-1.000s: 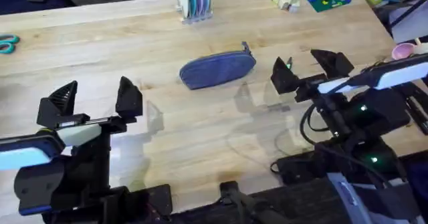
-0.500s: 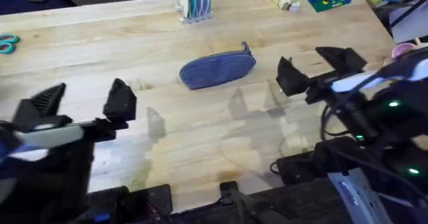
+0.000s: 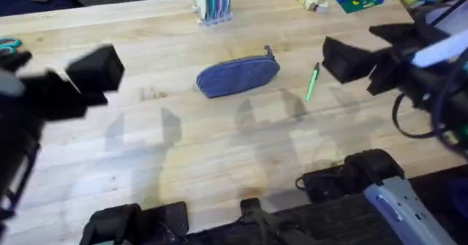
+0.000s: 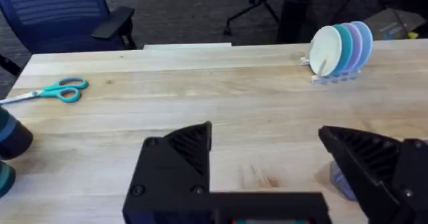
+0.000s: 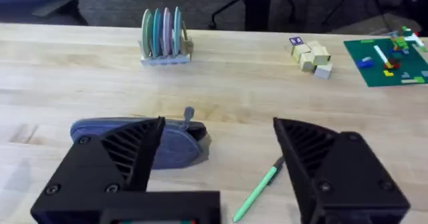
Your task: Unzip the bag, pick up the pens from the table one at a time and place them inside, then zip the bag closed.
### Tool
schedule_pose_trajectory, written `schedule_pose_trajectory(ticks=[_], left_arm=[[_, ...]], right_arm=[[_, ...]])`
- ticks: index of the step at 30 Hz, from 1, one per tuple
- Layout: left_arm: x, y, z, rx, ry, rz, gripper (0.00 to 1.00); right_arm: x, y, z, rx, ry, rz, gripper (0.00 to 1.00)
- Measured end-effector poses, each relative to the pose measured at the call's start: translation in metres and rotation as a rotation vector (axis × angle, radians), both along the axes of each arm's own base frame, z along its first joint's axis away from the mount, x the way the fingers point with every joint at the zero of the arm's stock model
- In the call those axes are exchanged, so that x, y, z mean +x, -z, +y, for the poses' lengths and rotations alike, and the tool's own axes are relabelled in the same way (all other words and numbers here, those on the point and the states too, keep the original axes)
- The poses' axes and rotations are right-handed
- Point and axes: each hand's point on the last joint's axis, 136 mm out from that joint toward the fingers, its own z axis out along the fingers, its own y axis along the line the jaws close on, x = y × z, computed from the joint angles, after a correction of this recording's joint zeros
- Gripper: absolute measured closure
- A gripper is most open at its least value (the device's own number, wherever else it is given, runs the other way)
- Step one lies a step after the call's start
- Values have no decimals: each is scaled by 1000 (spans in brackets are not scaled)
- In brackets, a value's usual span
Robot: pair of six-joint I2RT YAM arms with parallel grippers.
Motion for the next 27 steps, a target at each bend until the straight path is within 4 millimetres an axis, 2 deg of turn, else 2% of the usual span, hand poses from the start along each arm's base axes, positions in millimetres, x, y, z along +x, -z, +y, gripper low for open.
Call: schedule_pose_trajectory(ticks=[6,10,17,27], left_arm=[[25,-18,-8,-15,43,50,8],[38,-16,-16,-29,85,100,9],[46,1,-39,45,265,161,7],[35,38,-91,240,756,198,7]], right_arm=[[15,-20,1,6,-8,31,4],[21,-22,2,8,-9,49,4],[23,-20,2,8,-9,60,4],[23,-20,2,8,-9,60,4]])
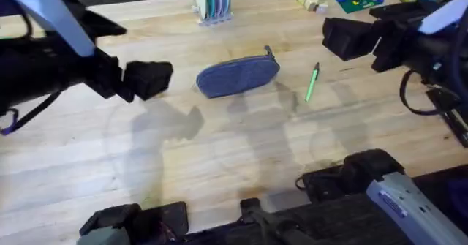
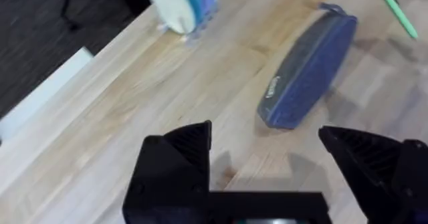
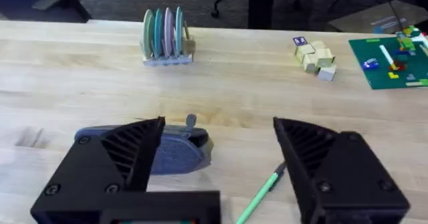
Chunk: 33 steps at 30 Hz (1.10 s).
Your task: Unzip the bag, pick up the pens from the table one at a time and place them inside, then zip the bag closed.
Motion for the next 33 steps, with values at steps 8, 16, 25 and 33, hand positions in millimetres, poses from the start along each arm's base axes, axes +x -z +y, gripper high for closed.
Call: schedule_pose_trajectory(ticks=[8,16,25,33], left_arm=[[-1,19,-26,45,307,-68,7],[4,60,-49,24,464,19,7],[14,109,-82,39,624,60,8],[36,149,-92,22,626,99,8]], right_arm=[[0,0,0,0,0,0,4],[0,0,0,0,0,0,3],[0,0,0,0,0,0,3],[0,0,0,0,0,0,3]])
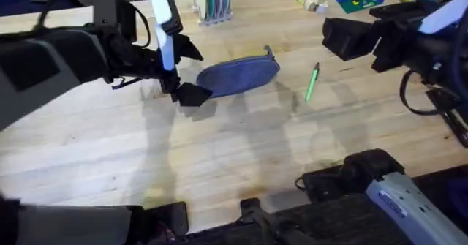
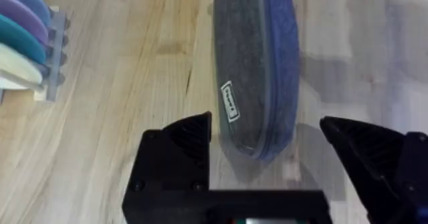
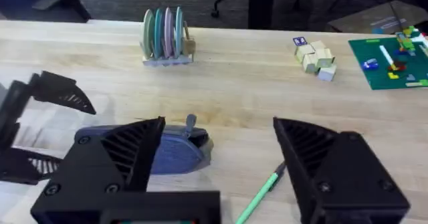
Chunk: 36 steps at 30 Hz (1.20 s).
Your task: Unzip the bag, pick up the pens from the table one at a time and place them inside, then zip the bag closed.
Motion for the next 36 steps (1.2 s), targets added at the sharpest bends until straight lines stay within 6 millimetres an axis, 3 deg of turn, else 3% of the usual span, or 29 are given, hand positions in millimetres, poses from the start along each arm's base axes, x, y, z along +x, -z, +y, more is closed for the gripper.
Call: schedule_pose_trajectory(ticks=[5,21,22,23,26,36], left_arm=[[5,12,-4,-28,-12,43,8],[4,6,-9,-75,-2,59,8],[4,6,-9,-77,-5,61,750],[4,6,-9,-77,-6,62,813],[4,6,-10,-76,-4,62,943],[4,6,-10,-76,-3,62,946]], right_arm=[[0,0,0,0,0,0,3],[-2,6,0,0,0,26,4],[-2,6,0,0,0,26,4],[-2,6,0,0,0,26,4],[-2,6,0,1,0,26,4],[-2,6,0,3,1,27,4]])
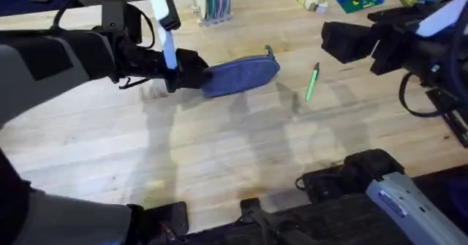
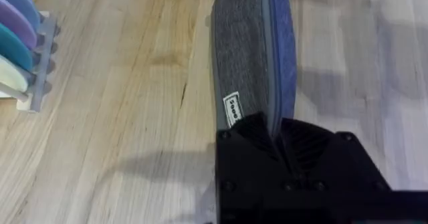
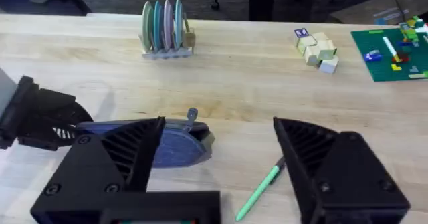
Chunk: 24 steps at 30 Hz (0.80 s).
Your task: Unzip the bag, pick up the pens from the table one at a time and place them inside, then zip the bag closed.
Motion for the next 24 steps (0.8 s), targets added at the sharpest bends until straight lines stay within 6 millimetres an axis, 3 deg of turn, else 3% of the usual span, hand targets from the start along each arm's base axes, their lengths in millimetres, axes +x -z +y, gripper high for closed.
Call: schedule_pose_trajectory(ticks=[13,24], left_arm=[[0,0,0,0,0,0,944],[0,0,0,0,0,0,944]], right_arm=[[1,-1,2,61,9,4,4],[60,40,17,142,-48,164,4]])
